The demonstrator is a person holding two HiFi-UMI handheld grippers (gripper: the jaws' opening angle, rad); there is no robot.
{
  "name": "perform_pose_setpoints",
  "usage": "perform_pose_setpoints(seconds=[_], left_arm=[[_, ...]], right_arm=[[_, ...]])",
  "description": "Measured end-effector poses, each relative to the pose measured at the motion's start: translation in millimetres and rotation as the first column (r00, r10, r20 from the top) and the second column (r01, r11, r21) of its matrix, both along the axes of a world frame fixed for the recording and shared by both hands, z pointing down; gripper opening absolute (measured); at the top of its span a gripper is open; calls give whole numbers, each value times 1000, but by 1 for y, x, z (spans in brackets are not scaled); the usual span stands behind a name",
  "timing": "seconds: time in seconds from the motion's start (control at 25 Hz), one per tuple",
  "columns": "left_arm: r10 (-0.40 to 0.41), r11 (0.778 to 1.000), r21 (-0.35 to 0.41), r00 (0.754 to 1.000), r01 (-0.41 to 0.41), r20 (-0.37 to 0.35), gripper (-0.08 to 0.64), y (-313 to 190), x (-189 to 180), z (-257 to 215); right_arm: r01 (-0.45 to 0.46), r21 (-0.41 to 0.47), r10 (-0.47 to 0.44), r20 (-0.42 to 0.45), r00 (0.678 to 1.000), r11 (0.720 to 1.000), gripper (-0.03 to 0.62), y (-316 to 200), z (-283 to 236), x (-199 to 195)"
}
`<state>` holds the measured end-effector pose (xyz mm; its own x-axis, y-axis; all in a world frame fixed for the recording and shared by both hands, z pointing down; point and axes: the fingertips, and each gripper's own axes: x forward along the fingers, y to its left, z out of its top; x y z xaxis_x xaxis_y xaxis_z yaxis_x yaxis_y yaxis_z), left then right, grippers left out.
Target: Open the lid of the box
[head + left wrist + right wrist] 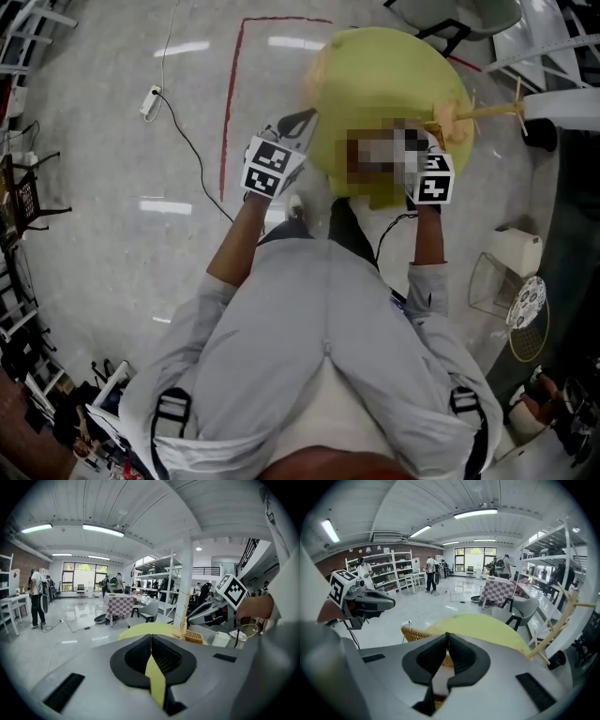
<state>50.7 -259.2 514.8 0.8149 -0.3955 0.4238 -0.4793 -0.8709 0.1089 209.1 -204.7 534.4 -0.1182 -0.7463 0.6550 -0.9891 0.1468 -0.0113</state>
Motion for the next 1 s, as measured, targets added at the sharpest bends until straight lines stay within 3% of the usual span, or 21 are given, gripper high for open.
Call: perform_pose_setpoints(seconds=[0.28,0.56,1.0], left_arm=[[-124,992,-13,992,125,19,29,-31,5,0],[-209,976,-43,976,212,60,29,-46,12,14],[-302,944,-104,946,314,116,29,-61,14,47]], right_arm=[[156,-21,-156,22,988,988,38,-52,6,-2],[302,-87,-300,27,953,949,38,-94,32,-4],[407,-196,-400,79,913,892,38,-121,90,-4]])
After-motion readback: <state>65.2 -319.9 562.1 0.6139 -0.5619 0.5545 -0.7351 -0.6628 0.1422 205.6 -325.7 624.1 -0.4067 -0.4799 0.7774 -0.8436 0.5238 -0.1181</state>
